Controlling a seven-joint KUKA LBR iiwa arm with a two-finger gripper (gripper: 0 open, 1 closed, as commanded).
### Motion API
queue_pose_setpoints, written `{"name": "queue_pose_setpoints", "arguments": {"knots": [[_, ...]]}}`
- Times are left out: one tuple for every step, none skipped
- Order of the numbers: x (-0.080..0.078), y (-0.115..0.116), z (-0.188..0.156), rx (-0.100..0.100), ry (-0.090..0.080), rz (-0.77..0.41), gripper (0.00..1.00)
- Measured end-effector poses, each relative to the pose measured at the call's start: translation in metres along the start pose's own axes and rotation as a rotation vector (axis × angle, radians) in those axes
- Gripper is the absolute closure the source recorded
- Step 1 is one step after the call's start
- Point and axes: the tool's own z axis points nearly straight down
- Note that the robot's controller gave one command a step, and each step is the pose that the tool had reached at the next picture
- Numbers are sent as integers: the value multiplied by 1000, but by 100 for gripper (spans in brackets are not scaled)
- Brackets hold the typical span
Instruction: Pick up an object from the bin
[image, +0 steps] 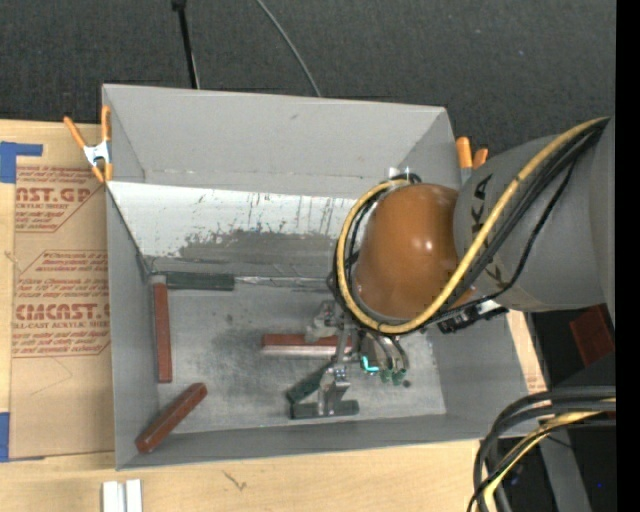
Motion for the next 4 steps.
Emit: {"name": "queue_pose_setpoints", "arguments": {"knots": [[-2,0,-3,-1,-7,0,0],[-10,-32,79,-2,9,-64,100],[-10,-32,79,-2,9,-64,100],[-5,-37,-74,1,-12,-95,100]]}}
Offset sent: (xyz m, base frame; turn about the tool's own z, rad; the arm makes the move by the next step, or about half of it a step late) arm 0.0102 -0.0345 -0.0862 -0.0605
